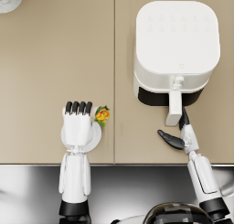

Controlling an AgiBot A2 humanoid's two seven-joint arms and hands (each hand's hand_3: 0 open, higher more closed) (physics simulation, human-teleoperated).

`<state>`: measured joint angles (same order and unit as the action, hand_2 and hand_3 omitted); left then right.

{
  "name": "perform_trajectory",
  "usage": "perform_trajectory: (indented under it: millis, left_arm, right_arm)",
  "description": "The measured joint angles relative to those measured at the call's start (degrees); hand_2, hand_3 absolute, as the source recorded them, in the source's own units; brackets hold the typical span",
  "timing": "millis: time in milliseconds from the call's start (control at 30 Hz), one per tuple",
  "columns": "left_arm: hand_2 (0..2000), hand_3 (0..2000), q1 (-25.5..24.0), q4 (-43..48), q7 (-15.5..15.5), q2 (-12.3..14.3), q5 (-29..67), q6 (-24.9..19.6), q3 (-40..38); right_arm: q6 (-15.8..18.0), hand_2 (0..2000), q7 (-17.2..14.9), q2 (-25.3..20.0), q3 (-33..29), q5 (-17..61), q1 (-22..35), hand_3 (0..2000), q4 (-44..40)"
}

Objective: Pick up the chicken rolls and place it into the air fryer

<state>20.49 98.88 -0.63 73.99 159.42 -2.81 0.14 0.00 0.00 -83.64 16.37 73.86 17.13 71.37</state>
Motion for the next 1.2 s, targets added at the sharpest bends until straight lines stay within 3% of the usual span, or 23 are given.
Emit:
perform_trajectory:
  millis: [133, 233, 267, 300, 400, 433, 500, 567, 700, 800, 933, 1033, 1200]
  left_arm:
    - [2000, 2000, 1.33, 1.53, 0.31, 0.41, -0.01, 0.05, 0.22]
    - [2000, 2000, 1.77, 2.15, 0.38, 0.63, -0.02, 0.03, 0.26]
    - [2000, 2000, 1.82, 2.27, 0.4, 0.7, -0.02, 0.03, 0.26]
    - [2000, 2000, 1.88, 2.28, 0.41, 0.76, -0.02, 0.03, 0.33]
    - [2000, 2000, 1.99, 2.12, 0.44, 0.94, -0.02, 0.05, 0.44]
    - [2000, 2000, 2.13, 2.02, 0.44, 1.01, -0.02, 0.04, 0.44]
    - [2000, 2000, 2.43, 1.67, 0.45, 1.14, -0.03, 0.03, 0.28]
    - [2000, 2000, 2.57, 1.1, 0.47, 1.24, -0.03, 0.03, 0.04]
    - [2000, 2000, 2.9, 0.4, 0.5, 1.44, -0.03, 0.02, 0.36]
    - [2000, 2000, 4.11, -0.04, 0.52, 1.8, -0.03, 0.02, 1.6]
    - [2000, 2000, 6.59, -0.15, 0.54, 2.71, -0.03, 0.02, 4.35]
    - [2000, 2000, 9.15, -0.34, 0.55, 3.89, -0.04, 0.0, 6.95]
    - [2000, 2000, 12.84, -0.28, 0.54, 6.1, -0.05, -0.02, 11.47]
  right_arm:
    - [-0.35, 0, 2.68, -0.91, 1.6, 0.01, 1.37, 0, -2.85]
    - [-1.68, 0, 1.55, -0.87, 2.17, 0.13, 1.74, 0, -2.67]
    - [-2.29, 1361, 1.07, -0.79, 2.44, 0.17, 1.87, 327, -2.46]
    - [-3.97, 2000, 0.73, -0.73, 2.69, 0.19, 1.95, 653, -1.87]
    - [-10.34, 2000, 0.01, -0.78, 3.54, 0.21, 2.06, 1633, -0.76]
    - [-11.02, 2000, -0.04, -0.99, 3.8, 0.21, 2.28, 1960, -0.38]
    - [-5.24, 2000, -0.4, -0.11, 3.57, 0.48, 2.84, 2000, 0.19]
    - [-3.34, 2000, -0.53, 1.18, 4.51, 0.67, 3.72, 2000, 0.72]
    - [-6.95, 2000, -0.51, 6.15, 9.91, 0.55, 3.48, 2000, 4.85]
    - [-8.77, 2000, -0.55, 12.85, 15.37, 0.48, 2.13, 2000, 10.67]
    - [-7.26, 2000, -0.38, 24.44, 23.34, 0.45, 1.46, 2000, 19.43]
    - [-7.13, 2000, -0.24, 29.34, 25.19, 0.37, -1.22, 2000, 25.23]
    - [-10.33, 2000, -0.36, 34.65, 27.65, 0.29, -5.08, 2000, 32.34]
